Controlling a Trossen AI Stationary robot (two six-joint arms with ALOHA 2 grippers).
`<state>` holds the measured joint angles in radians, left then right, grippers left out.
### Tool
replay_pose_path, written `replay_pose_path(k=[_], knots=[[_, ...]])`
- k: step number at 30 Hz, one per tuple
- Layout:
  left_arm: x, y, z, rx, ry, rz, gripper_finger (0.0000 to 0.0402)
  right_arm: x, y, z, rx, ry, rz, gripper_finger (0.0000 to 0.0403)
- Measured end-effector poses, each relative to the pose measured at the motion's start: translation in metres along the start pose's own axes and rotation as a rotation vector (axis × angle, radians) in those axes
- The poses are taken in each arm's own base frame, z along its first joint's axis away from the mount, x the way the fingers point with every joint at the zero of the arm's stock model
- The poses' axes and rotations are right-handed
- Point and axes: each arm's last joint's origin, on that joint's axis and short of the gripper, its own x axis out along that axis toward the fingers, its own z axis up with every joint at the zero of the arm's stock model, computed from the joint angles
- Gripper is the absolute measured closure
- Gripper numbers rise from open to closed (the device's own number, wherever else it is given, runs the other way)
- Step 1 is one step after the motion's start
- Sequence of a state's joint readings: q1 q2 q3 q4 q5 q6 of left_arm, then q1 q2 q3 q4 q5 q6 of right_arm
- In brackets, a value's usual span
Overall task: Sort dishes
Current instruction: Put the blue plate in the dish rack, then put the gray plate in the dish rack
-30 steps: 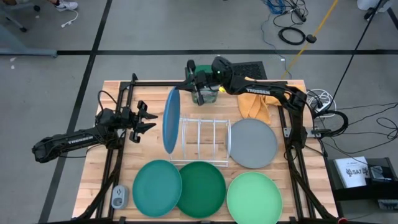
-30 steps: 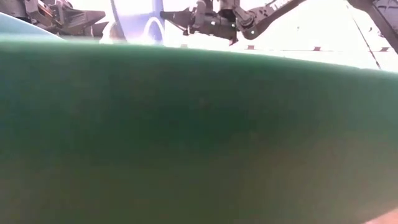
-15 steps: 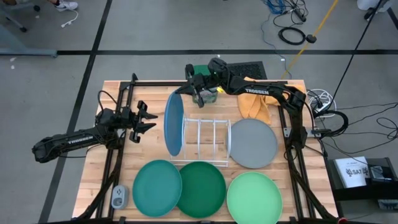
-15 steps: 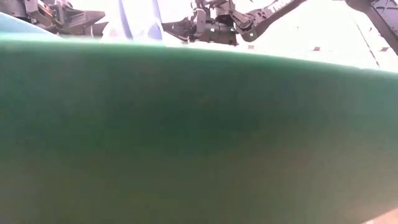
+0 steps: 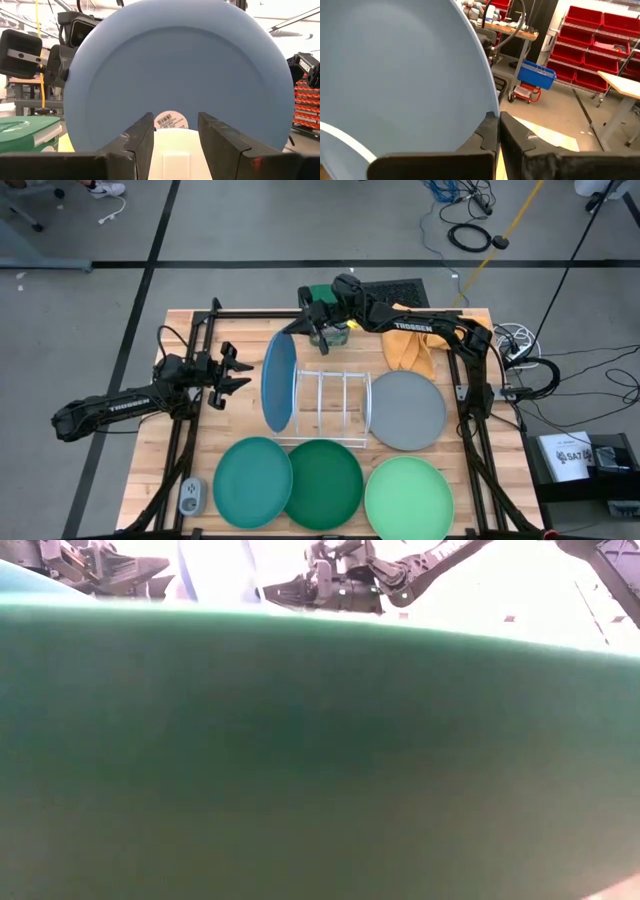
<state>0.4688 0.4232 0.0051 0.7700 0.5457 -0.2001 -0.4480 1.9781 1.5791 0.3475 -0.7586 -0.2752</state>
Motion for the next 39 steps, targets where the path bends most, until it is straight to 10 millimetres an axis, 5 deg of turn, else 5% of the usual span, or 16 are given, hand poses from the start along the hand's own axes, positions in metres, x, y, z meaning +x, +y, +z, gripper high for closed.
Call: replay_pose_path(k=[11,27,35,39], knots=[[0.000,0.000,0.001,0.004,-0.008,-0.002,0.0248,-0.001,0.003,-0.009,0.042,0.081,0.020,0.0393],[0.000,0.000,0.001,0.002,-0.006,-0.001,0.0248,0.004,0.009,-0.008,0.047,0.077,0.040,0.0269],[0.000,0.000,0.001,0.001,-0.006,-0.001,0.0248,0.019,0.027,0.001,0.025,0.051,0.089,0.0223],[0.000,0.000,0.001,0.001,-0.006,-0.001,0.0248,0.017,0.035,0.027,-0.064,0.006,0.071,0.0211]])
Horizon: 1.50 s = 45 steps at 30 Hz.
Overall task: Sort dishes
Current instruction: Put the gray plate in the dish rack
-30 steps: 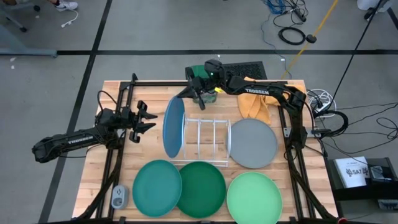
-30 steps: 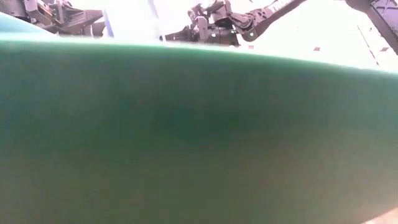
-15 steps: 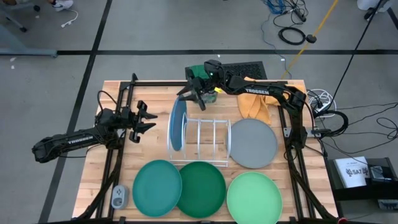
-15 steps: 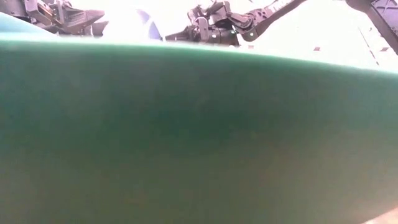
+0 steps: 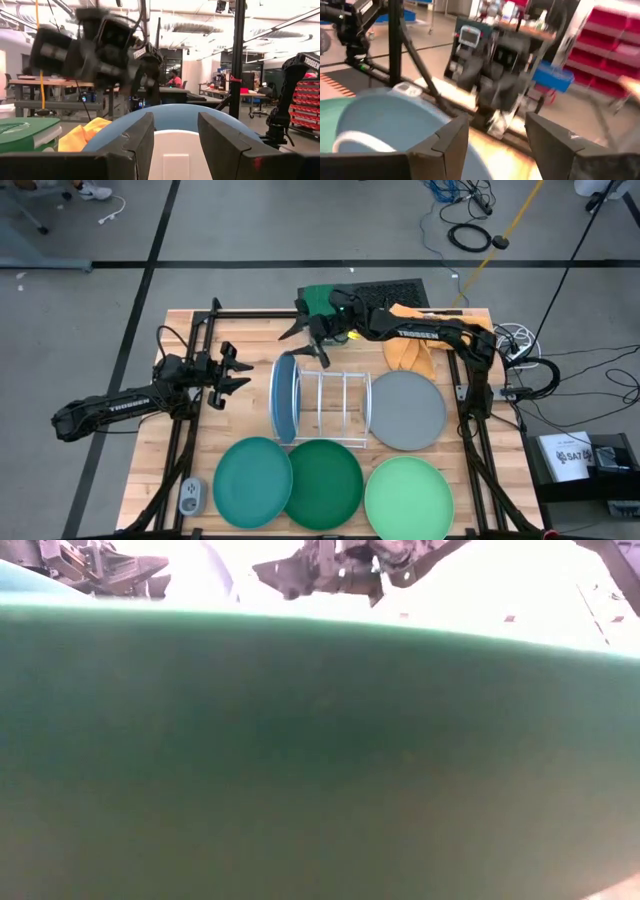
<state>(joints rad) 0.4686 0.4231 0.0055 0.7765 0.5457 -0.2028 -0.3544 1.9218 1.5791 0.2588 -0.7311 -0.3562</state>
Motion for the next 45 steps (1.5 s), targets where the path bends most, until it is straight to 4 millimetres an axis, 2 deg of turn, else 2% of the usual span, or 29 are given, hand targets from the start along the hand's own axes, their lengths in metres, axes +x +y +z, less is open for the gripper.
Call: replay_pose_path(k=[5,10,16,21,24,29,35,40,45], knots=[[0.000,0.000,0.000,0.000,0.000,0.000,0.0248,-0.020,0.007,0.044,-0.057,-0.006,-0.058,0.0209],[0.000,0.000,0.000,-0.001,0.001,0.000,0.0248,-0.056,0.030,0.088,-0.058,0.140,-0.134,0.0216],[0.000,0.000,0.000,-0.001,0.001,0.000,0.0248,-0.101,0.073,0.119,-0.039,0.514,-0.327,0.0233],[0.000,0.000,0.000,-0.001,0.000,0.000,0.0248,-0.127,0.106,0.132,0.156,0.672,-0.399,0.0247],[0.000,0.000,0.000,-0.001,0.000,0.000,0.0248,-0.133,0.127,0.127,0.315,0.796,-0.389,0.0254],[0.000,0.000,0.000,-0.002,0.000,0.000,0.0248,-0.133,0.164,0.110,0.561,1.046,-0.349,0.0263],[0.000,0.000,0.000,-0.001,0.000,0.000,0.0248,-0.120,0.202,0.088,0.681,1.132,-0.386,0.0268],[0.000,0.000,0.000,-0.002,0.000,0.000,0.0248,-0.108,0.240,0.049,0.765,1.186,-0.466,0.0268],[0.000,0.000,0.000,-0.001,0.000,0.000,0.0248,-0.098,0.280,0.005,0.865,1.130,-0.488,0.0251]])
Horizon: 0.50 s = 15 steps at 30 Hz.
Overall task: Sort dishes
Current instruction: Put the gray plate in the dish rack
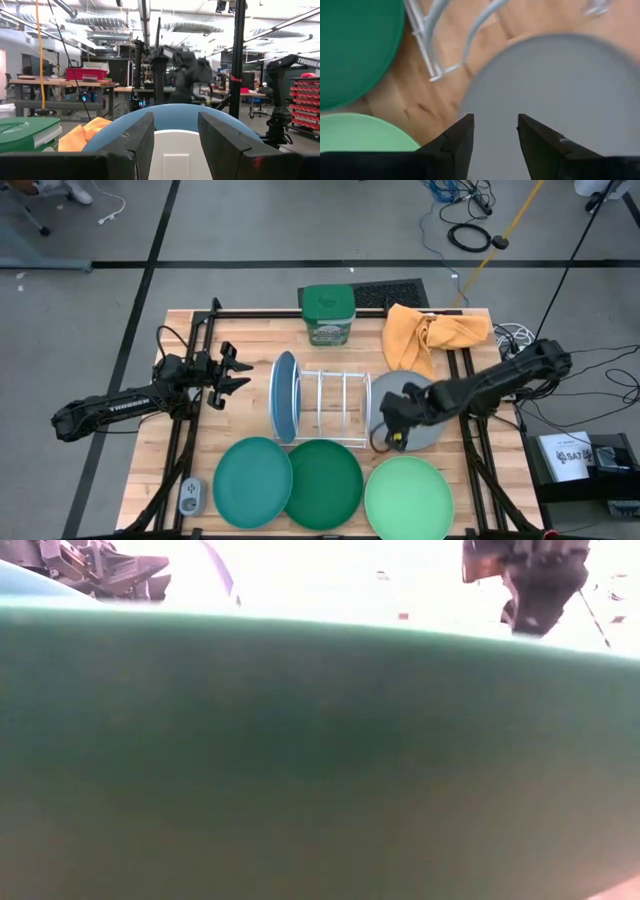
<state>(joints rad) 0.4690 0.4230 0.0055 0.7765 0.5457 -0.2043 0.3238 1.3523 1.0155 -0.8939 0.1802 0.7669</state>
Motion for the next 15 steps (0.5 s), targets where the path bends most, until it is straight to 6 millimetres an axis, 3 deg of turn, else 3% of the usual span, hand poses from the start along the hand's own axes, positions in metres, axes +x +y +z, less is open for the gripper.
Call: replay_pose_path(k=[7,15], knots=[[0.000,0.000,0.000,0.000,0.000,0.000,0.0248,0.044,0.012,-0.026,0.113,-0.030,0.063,0.0201],[0.000,0.000,0.000,0.000,0.000,0.000,0.0248,0.086,0.025,-0.031,0.080,0.023,0.005,0.0200]])
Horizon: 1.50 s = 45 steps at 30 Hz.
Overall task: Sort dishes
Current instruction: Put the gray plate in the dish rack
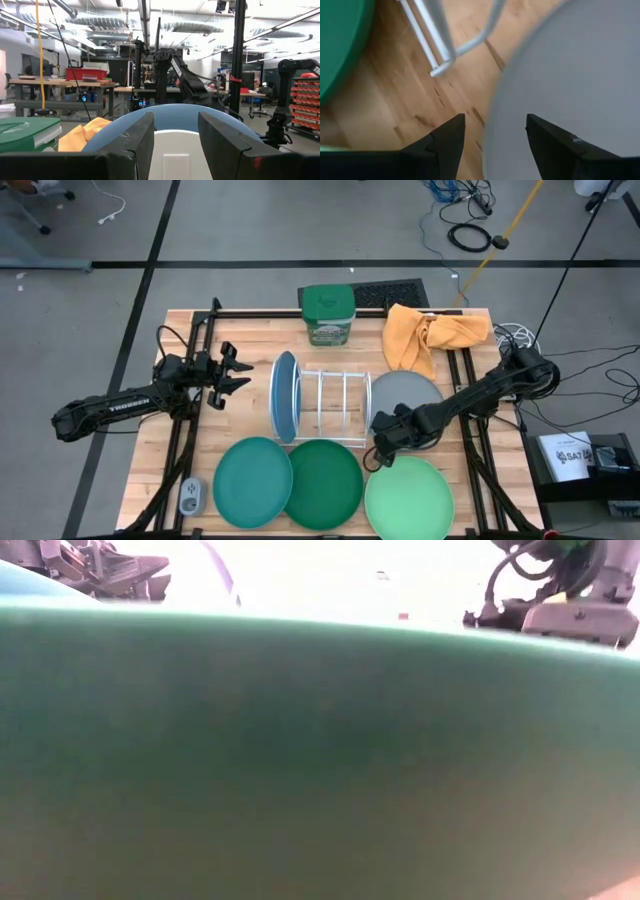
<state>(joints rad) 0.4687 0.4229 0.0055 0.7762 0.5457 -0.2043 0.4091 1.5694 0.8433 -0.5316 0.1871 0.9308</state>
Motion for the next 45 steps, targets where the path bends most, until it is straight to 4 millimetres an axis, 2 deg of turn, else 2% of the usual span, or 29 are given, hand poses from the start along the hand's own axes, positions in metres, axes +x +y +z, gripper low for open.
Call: replay_pose_path(k=[6,13,17,24,28,34,45], knots=[[0.000,0.000,-0.001,-0.003,0.006,0.002,0.0248,0.019,0.002,-0.003,0.005,0.026,-0.045,0.0201],[0.000,0.000,-0.001,-0.003,0.007,0.001,0.0248,0.030,0.000,-0.005,0.017,0.003,-0.131,0.0214],[0.000,0.000,-0.001,-0.003,0.007,0.002,0.0248,0.029,-0.002,-0.005,0.010,0.002,-0.147,0.0261],[0.000,0.000,-0.001,-0.003,0.007,0.002,0.0248,0.029,-0.004,-0.006,-0.008,0.013,-0.176,0.0383],[0.000,0.000,-0.001,-0.003,0.007,0.002,0.0248,0.025,-0.005,-0.006,-0.006,0.017,-0.165,0.0392],[0.000,0.000,-0.001,-0.003,0.006,0.002,0.0248,-0.002,-0.009,-0.003,0.008,0.016,-0.141,0.0401],[0.000,0.000,-0.001,-0.002,0.006,0.002,0.0248,-0.085,-0.001,0.019,-0.007,-0.015,-0.155,0.0403]])
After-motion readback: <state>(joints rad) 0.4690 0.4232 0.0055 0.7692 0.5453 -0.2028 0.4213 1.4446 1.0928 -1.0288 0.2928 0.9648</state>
